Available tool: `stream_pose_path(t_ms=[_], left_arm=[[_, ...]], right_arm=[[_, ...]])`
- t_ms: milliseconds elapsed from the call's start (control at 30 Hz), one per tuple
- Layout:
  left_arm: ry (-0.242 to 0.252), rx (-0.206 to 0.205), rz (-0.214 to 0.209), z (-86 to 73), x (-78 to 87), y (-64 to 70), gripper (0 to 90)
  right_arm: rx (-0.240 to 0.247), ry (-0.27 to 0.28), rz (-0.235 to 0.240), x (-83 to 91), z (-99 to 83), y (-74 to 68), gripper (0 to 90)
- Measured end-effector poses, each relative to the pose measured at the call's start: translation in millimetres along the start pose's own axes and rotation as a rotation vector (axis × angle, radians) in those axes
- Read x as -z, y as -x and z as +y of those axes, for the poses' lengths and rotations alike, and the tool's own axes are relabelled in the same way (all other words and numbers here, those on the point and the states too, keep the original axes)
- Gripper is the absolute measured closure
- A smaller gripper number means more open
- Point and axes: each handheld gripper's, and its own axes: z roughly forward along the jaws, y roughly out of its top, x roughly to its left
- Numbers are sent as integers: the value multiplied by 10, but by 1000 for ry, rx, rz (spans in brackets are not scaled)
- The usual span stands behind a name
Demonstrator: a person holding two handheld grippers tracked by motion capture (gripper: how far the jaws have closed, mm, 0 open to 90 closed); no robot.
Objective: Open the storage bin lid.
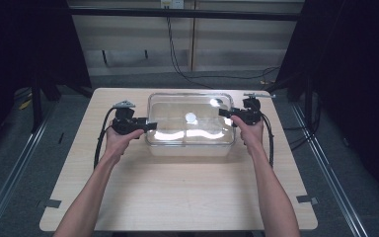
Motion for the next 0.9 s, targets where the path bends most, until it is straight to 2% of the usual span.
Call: stream_pose_path(t_ms=[100,233,333,433,567,767,900], left_arm=[[3,-4,3,7,12,10,467],[23,-5,0,22,58,15,510],[31,-8,2,30,87,24,538],[37,-15,8,32,114,42,551],[61,-5,-2,43,167,55,600],[67,-21,-3,60,223,81,643],[75,-24,1,62,252,102,656]], right_arm=[[-3,10,13,35,-1,12,389],[-14,28,14,95,20,14,482],[-16,43,18,137,28,12,510],[-13,57,24,182,42,-8,530],[-14,74,26,247,63,-38,550],[-12,78,25,312,86,-74,556],[-15,87,12,352,99,-120,563]])
